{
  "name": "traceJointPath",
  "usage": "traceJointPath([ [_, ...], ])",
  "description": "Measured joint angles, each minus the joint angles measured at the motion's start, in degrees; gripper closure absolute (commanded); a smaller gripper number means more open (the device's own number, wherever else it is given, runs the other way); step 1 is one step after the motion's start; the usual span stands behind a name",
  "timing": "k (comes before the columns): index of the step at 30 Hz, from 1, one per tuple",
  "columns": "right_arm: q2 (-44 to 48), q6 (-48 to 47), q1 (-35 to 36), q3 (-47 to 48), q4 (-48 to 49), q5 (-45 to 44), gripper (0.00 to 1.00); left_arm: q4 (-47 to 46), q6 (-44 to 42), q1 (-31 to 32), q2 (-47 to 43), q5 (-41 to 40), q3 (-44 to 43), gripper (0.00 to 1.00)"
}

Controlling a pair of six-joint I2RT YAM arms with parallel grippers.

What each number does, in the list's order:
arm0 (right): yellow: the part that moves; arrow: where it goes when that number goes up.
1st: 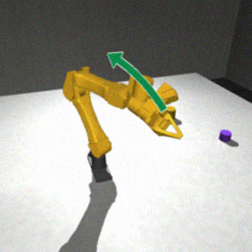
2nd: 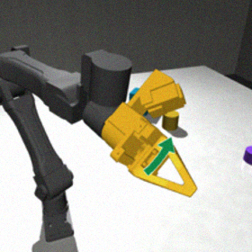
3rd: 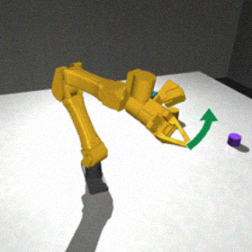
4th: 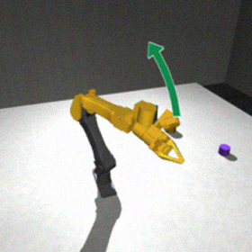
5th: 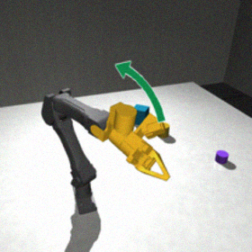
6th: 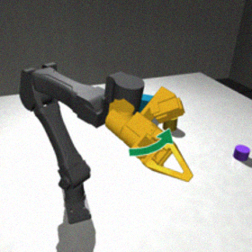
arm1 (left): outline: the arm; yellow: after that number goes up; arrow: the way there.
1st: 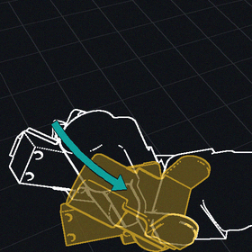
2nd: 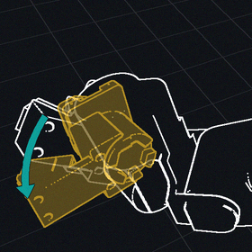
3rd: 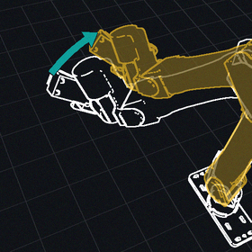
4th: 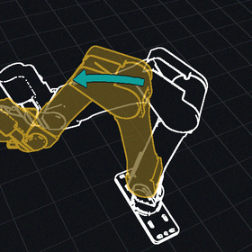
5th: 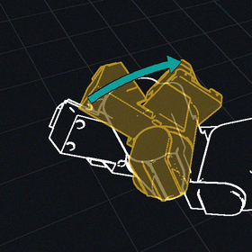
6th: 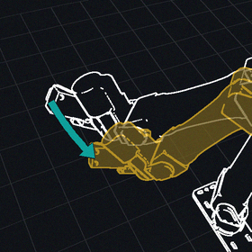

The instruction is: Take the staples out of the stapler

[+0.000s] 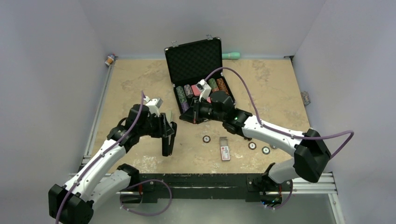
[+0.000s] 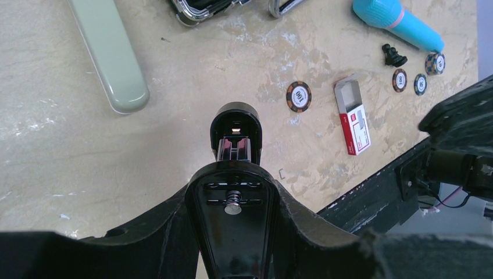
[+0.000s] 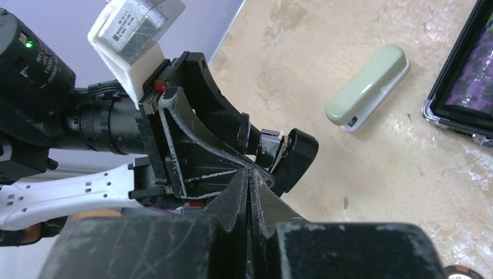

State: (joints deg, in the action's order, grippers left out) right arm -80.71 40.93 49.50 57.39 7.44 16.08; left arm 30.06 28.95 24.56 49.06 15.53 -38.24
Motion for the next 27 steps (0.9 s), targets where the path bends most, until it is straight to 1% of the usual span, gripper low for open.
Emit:
traceJointPath([
  [4,-1.66,0.87,0.48,-1.60,1.57,0.13,1.00,-3.04,0.26,0.39,1.62,1.57,1.53,1.00],
  [10,-4.96,2.03,2.27,-2.67,3.19,0.15,1.00,-5.27,0.46,1.29,3.67,3.21,1.60,1.00],
  [27,-9.38,2.78,2.99,-2.67,4.24,-1.46,1.00,-4.90,0.42,3.21,2.45,3.65,1.60,1.00],
])
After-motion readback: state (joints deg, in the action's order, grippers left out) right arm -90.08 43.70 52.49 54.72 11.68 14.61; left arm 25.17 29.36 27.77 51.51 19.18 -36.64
